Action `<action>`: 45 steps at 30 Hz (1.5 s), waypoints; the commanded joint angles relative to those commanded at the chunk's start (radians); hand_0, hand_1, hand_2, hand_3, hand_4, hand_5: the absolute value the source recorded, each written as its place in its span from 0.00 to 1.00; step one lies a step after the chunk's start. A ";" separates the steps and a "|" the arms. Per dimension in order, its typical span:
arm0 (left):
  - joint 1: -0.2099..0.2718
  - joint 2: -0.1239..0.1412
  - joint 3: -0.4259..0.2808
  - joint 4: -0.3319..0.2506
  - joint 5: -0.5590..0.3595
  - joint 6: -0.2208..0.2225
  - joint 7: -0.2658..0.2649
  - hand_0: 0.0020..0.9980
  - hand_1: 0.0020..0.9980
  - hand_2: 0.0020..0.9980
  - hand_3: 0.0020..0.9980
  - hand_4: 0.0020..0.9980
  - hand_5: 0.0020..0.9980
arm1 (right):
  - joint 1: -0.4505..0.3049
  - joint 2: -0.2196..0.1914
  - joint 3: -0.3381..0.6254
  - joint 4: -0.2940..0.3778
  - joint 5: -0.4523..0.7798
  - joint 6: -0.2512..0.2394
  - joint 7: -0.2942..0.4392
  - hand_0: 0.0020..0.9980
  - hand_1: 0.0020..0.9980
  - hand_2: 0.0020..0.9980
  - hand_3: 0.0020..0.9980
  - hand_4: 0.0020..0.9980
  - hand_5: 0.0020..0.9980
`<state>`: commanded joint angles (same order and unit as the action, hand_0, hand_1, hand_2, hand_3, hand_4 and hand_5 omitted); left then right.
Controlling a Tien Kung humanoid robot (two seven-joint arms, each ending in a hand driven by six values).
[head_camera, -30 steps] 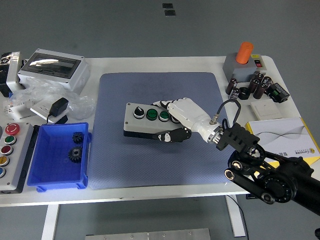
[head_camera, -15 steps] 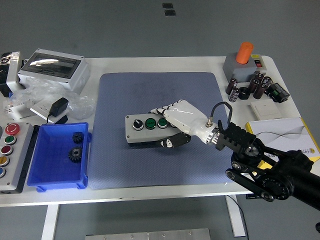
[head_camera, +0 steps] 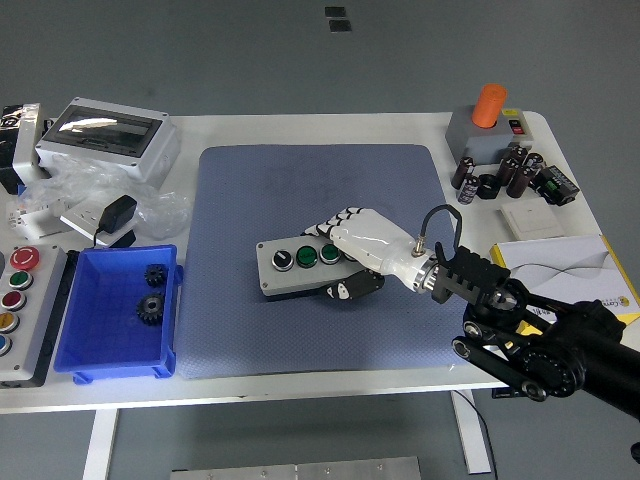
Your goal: Pick up the button,place it on the desk,press the button,press the button
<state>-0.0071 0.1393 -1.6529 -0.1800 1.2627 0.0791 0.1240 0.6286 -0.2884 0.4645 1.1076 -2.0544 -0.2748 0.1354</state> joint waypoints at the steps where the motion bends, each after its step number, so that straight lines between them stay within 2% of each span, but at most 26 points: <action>1: 0.000 0.000 0.000 0.000 0.000 0.000 0.000 0.63 0.64 0.57 0.69 0.63 0.16 | 0.000 0.000 -0.001 -0.001 0.004 0.000 0.000 0.83 0.82 0.84 0.85 0.78 0.20; 11: 0.002 -0.002 0.001 0.000 -0.001 0.000 -0.001 0.63 0.64 0.57 0.69 0.63 0.16 | -0.008 0.000 -0.024 -0.006 0.081 0.014 -0.017 0.81 0.82 0.84 0.86 0.80 0.21; 21: 0.005 -0.003 0.002 0.000 -0.003 0.001 -0.001 0.63 0.64 0.57 0.69 0.63 0.16 | -0.015 -0.012 -0.023 0.042 0.162 0.054 -0.067 0.78 0.79 0.83 0.86 0.82 0.20; 35: 0.009 -0.005 0.006 0.000 -0.006 0.002 -0.003 0.63 0.63 0.57 0.69 0.63 0.16 | -0.038 -0.016 0.006 0.077 0.190 0.092 -0.126 0.75 0.78 0.83 0.87 0.84 0.22; 45: 0.010 -0.005 0.006 0.000 -0.005 0.001 -0.004 0.63 0.64 0.57 0.68 0.63 0.16 | -0.045 -0.017 0.030 0.090 0.186 0.103 -0.134 0.74 0.77 0.83 0.88 0.88 0.27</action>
<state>0.0031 0.1344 -1.6464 -0.1800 1.2581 0.0803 0.1205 0.5832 -0.3051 0.4943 1.1971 -1.8681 -0.1722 0.0011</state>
